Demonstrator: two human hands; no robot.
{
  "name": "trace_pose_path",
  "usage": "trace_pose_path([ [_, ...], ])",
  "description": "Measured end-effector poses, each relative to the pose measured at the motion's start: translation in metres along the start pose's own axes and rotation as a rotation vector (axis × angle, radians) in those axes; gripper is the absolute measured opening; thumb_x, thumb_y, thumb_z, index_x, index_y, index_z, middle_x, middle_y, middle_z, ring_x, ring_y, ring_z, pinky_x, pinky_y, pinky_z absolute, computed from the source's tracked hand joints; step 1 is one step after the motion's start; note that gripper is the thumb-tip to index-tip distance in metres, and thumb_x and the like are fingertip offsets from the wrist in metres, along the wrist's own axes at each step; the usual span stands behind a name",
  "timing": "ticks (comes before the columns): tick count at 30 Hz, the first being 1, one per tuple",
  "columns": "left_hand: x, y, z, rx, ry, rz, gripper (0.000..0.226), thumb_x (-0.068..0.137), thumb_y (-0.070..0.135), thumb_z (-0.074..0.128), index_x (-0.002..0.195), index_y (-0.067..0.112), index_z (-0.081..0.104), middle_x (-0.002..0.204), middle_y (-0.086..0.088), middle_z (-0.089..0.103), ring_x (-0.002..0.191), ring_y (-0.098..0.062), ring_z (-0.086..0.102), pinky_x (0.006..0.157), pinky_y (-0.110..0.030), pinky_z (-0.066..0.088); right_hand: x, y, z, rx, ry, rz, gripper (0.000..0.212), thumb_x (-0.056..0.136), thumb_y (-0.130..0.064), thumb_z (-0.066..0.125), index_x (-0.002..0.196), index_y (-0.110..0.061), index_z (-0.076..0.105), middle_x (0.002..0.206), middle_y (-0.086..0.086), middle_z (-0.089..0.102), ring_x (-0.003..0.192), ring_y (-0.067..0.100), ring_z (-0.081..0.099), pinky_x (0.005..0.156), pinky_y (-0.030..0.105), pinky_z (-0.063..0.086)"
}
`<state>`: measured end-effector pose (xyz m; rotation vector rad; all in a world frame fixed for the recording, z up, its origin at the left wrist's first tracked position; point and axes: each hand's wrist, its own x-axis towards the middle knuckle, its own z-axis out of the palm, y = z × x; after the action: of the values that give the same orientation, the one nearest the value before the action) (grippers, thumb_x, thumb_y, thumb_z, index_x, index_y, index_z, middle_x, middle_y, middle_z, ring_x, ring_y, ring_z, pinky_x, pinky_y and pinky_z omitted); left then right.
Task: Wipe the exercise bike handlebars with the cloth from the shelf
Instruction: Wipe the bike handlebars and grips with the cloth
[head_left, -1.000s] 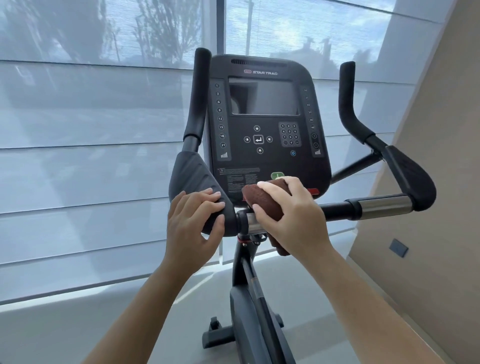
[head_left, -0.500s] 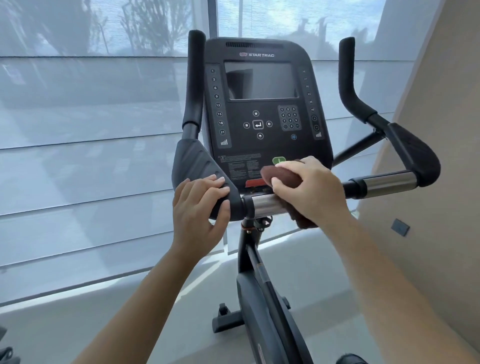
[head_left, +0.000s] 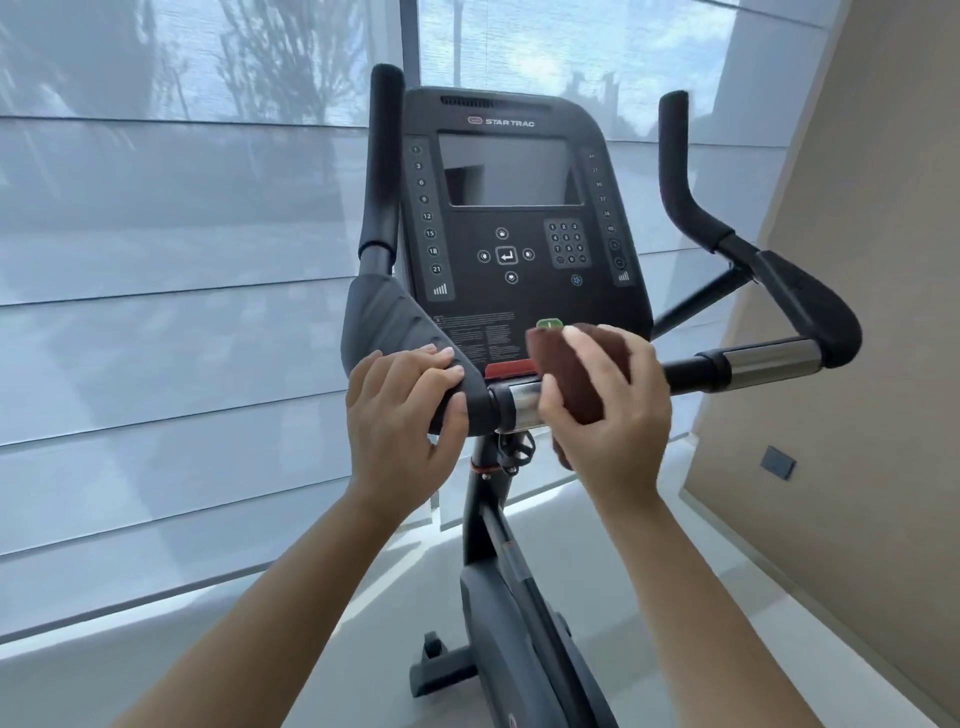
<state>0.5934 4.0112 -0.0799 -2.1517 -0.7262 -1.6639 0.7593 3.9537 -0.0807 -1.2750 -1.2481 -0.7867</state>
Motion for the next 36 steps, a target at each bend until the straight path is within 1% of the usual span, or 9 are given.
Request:
trace_pose_path([
  [3, 0.0, 0.001, 0.002, 0.004, 0.005, -0.004, 0.023, 0.083, 0.016, 0.049, 0.079, 0.003, 0.067, 0.09, -0.009, 0.069, 0.088, -0.027, 0.062, 0.082, -0.041, 0.041, -0.007, 0.02, 0.007, 0.028, 0.214, 0.136, 0.033, 0.079, -0.022, 0.062, 0.108, -0.006, 0.066, 0.108, 0.024, 0.059, 0.1, 0.033, 0.058, 0.082, 0.045, 0.054],
  [7, -0.001, 0.0, 0.003, 0.025, 0.016, 0.009, 0.023, 0.083, 0.015, 0.047, 0.08, 0.002, 0.067, 0.089, -0.009, 0.069, 0.086, -0.028, 0.062, 0.081, -0.04, 0.041, -0.029, -0.009, 0.04, 0.201, 0.421, 0.208, 0.032, 0.081, -0.019, 0.06, 0.11, -0.008, 0.063, 0.115, 0.028, 0.054, 0.108, 0.037, 0.054, 0.091, 0.047, 0.048],
  [11, -0.001, -0.001, 0.004, 0.032, 0.026, 0.028, 0.025, 0.084, 0.015, 0.046, 0.079, 0.002, 0.067, 0.088, -0.009, 0.069, 0.086, -0.026, 0.06, 0.079, -0.038, 0.04, -0.05, -0.044, 0.066, 0.254, 0.46, 0.105, 0.035, 0.084, -0.029, 0.06, 0.116, -0.019, 0.056, 0.12, 0.017, 0.05, 0.112, 0.028, 0.052, 0.092, 0.039, 0.046],
  [16, 0.0, -0.002, 0.004, 0.042, 0.028, 0.032, 0.024, 0.084, 0.014, 0.047, 0.081, 0.002, 0.067, 0.088, -0.01, 0.068, 0.088, -0.021, 0.056, 0.079, -0.036, 0.039, -0.046, -0.005, 0.059, 0.114, 0.429, -0.108, 0.038, 0.081, -0.032, 0.062, 0.117, -0.023, 0.053, 0.118, 0.015, 0.05, 0.11, 0.023, 0.05, 0.093, 0.036, 0.043],
  [19, -0.001, -0.002, 0.005, 0.053, 0.032, 0.053, 0.025, 0.084, 0.014, 0.046, 0.081, 0.001, 0.067, 0.088, -0.011, 0.069, 0.087, -0.026, 0.06, 0.08, -0.036, 0.039, -0.04, 0.025, 0.045, 0.115, 0.46, 0.019, 0.034, 0.083, -0.028, 0.059, 0.114, -0.014, 0.056, 0.121, 0.014, 0.048, 0.112, 0.027, 0.05, 0.097, 0.038, 0.042],
  [21, 0.0, -0.003, 0.005, 0.056, 0.031, 0.056, 0.026, 0.085, 0.015, 0.046, 0.081, 0.001, 0.068, 0.088, -0.011, 0.069, 0.085, -0.029, 0.063, 0.08, -0.037, 0.04, -0.032, 0.035, 0.034, 0.111, 0.472, 0.17, 0.034, 0.081, -0.024, 0.058, 0.113, -0.011, 0.057, 0.121, 0.014, 0.049, 0.109, 0.03, 0.051, 0.092, 0.044, 0.047],
  [24, 0.0, -0.002, 0.003, 0.052, 0.021, 0.033, 0.026, 0.084, 0.016, 0.047, 0.081, 0.002, 0.068, 0.088, -0.011, 0.069, 0.085, -0.03, 0.063, 0.08, -0.039, 0.042, -0.025, 0.02, 0.024, 0.09, 0.423, 0.26, 0.034, 0.08, -0.021, 0.059, 0.111, -0.009, 0.061, 0.115, 0.024, 0.057, 0.106, 0.034, 0.055, 0.086, 0.05, 0.05],
  [30, 0.0, 0.004, -0.002, 0.023, -0.048, -0.045, 0.024, 0.083, 0.015, 0.049, 0.082, 0.002, 0.068, 0.092, -0.011, 0.07, 0.09, -0.03, 0.062, 0.084, -0.048, 0.044, -0.021, 0.003, 0.006, -0.009, 0.064, -0.092, 0.031, 0.084, -0.034, 0.058, 0.112, -0.019, 0.057, 0.11, 0.021, 0.062, 0.101, 0.033, 0.059, 0.09, 0.04, 0.045],
  [36, 0.008, 0.017, -0.013, 0.068, -0.152, -0.072, 0.025, 0.086, 0.021, 0.05, 0.084, 0.005, 0.069, 0.1, -0.009, 0.069, 0.097, -0.028, 0.061, 0.097, -0.051, 0.034, 0.016, 0.087, -0.049, -0.192, -0.111, 0.067, 0.037, 0.08, -0.029, 0.059, 0.11, -0.008, 0.065, 0.106, 0.022, 0.061, 0.094, 0.035, 0.059, 0.082, 0.05, 0.049],
])
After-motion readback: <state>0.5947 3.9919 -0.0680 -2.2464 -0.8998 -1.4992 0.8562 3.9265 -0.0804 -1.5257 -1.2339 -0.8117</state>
